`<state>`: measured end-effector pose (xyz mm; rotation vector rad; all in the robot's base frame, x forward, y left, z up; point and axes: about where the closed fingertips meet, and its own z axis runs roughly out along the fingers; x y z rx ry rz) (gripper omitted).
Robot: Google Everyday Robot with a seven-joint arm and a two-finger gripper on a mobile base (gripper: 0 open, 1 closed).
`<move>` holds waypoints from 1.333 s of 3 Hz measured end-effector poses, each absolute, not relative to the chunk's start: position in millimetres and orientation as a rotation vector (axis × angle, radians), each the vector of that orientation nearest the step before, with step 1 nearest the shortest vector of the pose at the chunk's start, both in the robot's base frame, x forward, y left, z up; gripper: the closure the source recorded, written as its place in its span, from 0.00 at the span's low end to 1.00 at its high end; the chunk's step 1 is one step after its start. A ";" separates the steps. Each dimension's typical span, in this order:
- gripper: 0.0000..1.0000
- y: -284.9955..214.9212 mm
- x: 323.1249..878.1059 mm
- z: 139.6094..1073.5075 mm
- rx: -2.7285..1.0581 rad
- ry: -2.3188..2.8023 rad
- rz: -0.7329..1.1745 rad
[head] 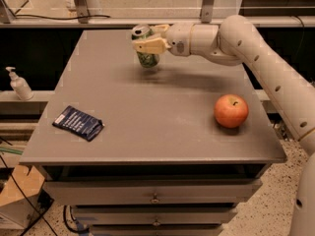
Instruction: Place green can upright
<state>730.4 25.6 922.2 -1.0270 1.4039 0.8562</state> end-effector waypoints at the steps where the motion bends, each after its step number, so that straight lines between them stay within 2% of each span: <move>1: 0.31 21.7 732.0 917.9 -1.008 1.413 0.865; 2: 0.08 19.6 731.6 914.1 -1.002 1.426 0.864; 3: 0.00 15.4 729.8 913.6 -0.993 1.434 0.851; 4: 0.00 15.2 729.7 913.5 -0.993 1.434 0.850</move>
Offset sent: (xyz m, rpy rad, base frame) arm 0.0019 -0.0161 -0.0126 0.0037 0.0345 -0.0355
